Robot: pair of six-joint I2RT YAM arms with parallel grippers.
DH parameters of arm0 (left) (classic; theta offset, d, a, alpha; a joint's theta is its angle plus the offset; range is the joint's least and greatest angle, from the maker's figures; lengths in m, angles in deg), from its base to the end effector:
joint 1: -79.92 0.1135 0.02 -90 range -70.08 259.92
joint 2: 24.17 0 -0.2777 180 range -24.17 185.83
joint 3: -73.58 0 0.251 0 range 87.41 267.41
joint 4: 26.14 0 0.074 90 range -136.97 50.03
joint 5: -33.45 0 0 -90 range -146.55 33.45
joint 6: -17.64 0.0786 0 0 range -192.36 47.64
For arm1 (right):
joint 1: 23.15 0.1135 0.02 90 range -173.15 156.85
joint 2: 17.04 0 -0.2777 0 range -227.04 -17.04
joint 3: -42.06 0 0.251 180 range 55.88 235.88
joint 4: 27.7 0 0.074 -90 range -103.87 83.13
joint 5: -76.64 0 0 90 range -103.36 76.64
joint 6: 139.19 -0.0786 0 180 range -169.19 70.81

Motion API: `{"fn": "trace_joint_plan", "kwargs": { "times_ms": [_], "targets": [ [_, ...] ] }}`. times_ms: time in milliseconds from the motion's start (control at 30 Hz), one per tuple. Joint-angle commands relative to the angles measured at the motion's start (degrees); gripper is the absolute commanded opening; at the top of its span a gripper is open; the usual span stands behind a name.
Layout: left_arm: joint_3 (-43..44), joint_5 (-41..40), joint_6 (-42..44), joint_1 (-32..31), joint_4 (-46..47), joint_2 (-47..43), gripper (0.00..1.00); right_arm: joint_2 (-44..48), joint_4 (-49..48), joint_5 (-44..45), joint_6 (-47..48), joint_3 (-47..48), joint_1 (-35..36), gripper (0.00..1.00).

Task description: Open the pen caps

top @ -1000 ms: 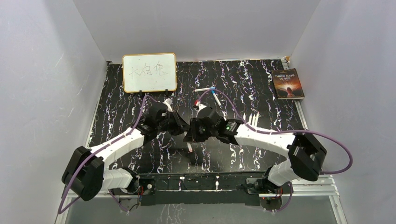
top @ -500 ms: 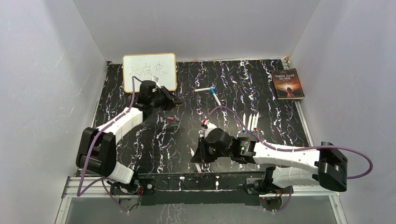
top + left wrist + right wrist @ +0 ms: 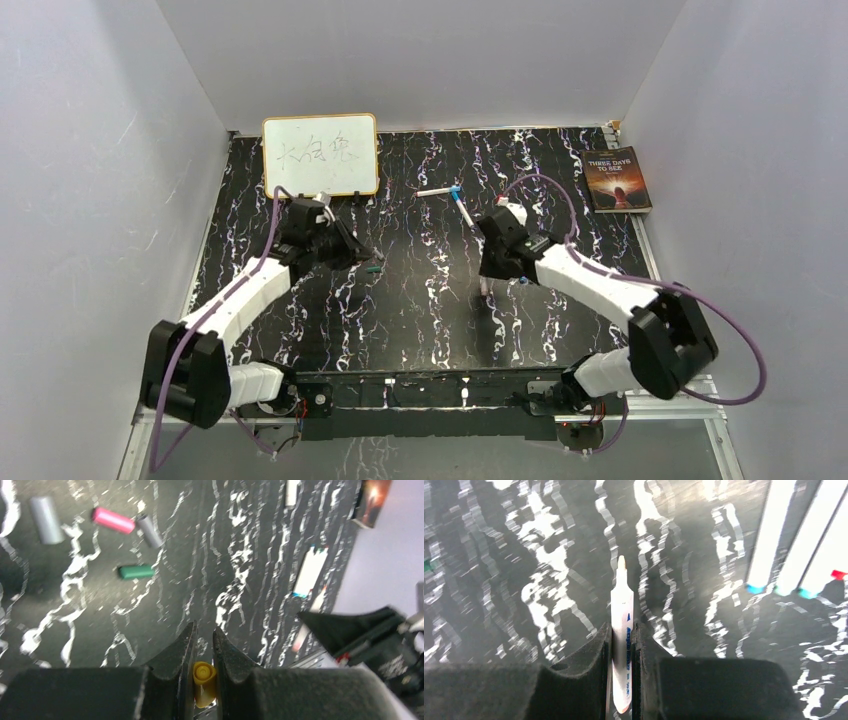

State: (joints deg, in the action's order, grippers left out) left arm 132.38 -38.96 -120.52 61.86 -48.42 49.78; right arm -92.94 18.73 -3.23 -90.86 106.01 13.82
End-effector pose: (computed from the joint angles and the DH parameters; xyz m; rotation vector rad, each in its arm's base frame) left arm 0.2814 -0.1168 0.2243 -0.4390 2.3277 -0.9433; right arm 0.2298 0.1557 0.2020 0.1712 2.5862 0.2872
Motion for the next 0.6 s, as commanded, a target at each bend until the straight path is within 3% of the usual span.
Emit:
{"fn": "trace_joint_plan", "kwargs": {
  "times_ms": [0,300,400,567],
  "targets": [
    [-3.22,-4.42,5.08,0.05,-7.95,-5.55,0.0,-7.12,2.92,6.49,8.6,5.16,-6.17,0.0],
    [-5.14,-6.32,6.5,0.04,-5.81,-1.53,0.0,-18.67,3.4,13.51,12.96,11.68,-13.58,0.01],
    [-4.89,-7.31,6.53,0.05,-4.69,0.16,0.0,-20.49,4.12,15.36,14.3,13.48,-14.59,0.12],
    [-3.54,-7.8,7.17,0.05,-3.42,3.77,0.0,-21.52,3.76,15.38,15.54,13.49,-15.13,0.2]
  ]
}}
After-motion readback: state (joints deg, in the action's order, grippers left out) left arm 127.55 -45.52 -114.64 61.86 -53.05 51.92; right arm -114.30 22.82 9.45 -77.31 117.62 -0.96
